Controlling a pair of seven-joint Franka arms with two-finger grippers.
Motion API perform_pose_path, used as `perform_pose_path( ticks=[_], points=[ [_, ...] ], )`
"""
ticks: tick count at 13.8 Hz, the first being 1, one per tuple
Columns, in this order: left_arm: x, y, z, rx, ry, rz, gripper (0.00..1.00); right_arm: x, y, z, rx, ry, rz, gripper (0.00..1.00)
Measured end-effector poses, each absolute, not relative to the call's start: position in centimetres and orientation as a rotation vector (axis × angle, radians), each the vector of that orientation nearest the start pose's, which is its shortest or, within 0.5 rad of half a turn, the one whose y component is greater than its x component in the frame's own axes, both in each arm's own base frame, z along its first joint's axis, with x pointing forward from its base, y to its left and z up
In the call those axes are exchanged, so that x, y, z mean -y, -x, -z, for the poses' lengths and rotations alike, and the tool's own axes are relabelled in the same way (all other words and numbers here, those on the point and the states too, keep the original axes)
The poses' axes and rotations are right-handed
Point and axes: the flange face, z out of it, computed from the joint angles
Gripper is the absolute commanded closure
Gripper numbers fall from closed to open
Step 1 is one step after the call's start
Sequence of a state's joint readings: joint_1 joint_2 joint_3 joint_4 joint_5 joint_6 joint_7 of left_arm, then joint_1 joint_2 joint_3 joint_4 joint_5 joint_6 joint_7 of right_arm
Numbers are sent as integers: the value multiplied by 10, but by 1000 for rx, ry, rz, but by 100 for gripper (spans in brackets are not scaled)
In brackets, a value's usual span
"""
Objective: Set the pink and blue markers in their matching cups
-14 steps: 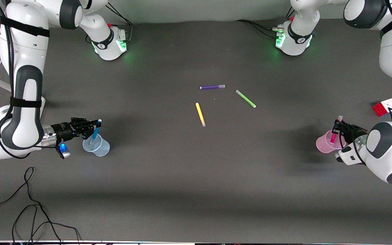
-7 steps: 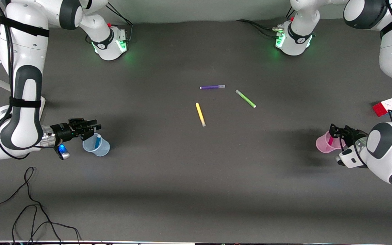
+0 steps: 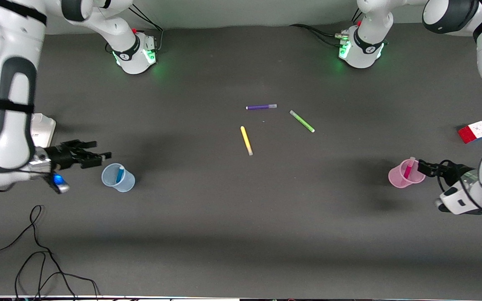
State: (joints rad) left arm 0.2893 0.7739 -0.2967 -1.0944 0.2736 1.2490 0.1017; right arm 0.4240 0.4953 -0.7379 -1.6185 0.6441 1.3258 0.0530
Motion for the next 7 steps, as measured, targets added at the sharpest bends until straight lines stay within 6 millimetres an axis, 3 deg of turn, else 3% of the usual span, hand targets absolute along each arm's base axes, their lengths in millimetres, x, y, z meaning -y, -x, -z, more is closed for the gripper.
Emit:
perform_pose_path(
  ticks=[2,4,7],
  points=[
    [-86,-677,-376,-120,2993,-836,0,69,-585,-424,-551,2680,-695,0],
    [-81,-672,-423,-113,3034,-739,0,73,-578,-476,-490,2791,-538,0],
    [-71,-658,-491,-112,3058,-593,0,80,-566,-527,-436,2891,-377,0]
  ],
)
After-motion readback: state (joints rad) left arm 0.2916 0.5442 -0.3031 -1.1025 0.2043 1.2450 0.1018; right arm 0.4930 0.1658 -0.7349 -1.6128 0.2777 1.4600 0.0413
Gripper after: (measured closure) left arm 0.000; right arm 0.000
